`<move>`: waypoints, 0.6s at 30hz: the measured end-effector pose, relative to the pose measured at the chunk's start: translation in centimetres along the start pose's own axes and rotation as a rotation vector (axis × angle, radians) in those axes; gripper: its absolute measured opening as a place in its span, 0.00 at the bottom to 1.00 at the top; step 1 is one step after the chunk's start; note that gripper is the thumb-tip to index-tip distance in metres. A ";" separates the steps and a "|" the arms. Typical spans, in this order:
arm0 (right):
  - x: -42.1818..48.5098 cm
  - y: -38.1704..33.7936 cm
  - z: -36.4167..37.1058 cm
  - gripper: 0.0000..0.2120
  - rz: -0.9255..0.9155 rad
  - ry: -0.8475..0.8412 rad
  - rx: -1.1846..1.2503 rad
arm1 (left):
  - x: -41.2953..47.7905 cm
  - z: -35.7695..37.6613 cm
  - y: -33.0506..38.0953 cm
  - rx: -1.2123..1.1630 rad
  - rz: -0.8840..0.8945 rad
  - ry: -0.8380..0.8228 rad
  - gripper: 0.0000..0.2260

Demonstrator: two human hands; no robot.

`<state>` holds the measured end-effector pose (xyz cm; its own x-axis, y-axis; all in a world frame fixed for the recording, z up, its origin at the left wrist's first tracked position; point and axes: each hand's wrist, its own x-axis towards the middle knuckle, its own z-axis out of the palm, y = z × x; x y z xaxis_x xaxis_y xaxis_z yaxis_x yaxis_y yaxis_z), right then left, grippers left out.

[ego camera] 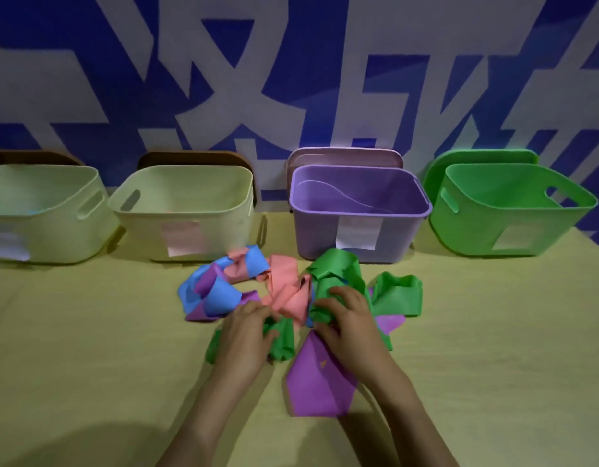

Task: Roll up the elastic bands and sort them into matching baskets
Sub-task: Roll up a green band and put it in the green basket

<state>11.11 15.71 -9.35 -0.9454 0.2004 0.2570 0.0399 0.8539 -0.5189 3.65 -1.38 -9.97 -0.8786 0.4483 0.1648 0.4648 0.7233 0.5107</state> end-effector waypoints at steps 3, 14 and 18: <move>-0.8 -1.9 0.3 0.16 -0.098 0.023 -0.013 | -0.5 -1.5 1.0 -0.194 0.012 0.174 0.06; 0.9 -7.8 -6.8 0.09 -0.030 0.089 0.679 | 0.8 -8.8 6.4 -0.847 0.165 0.006 0.17; 2.2 -9.5 -10.2 0.12 -0.020 0.097 0.862 | 0.9 -10.2 6.3 -0.922 0.166 -0.080 0.08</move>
<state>11.94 12.96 4.41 -0.9100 0.2630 0.3206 -0.2724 0.2037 -0.9404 4.66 -1.76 2.00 -0.7825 0.5682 0.2546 0.2831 -0.0394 0.9583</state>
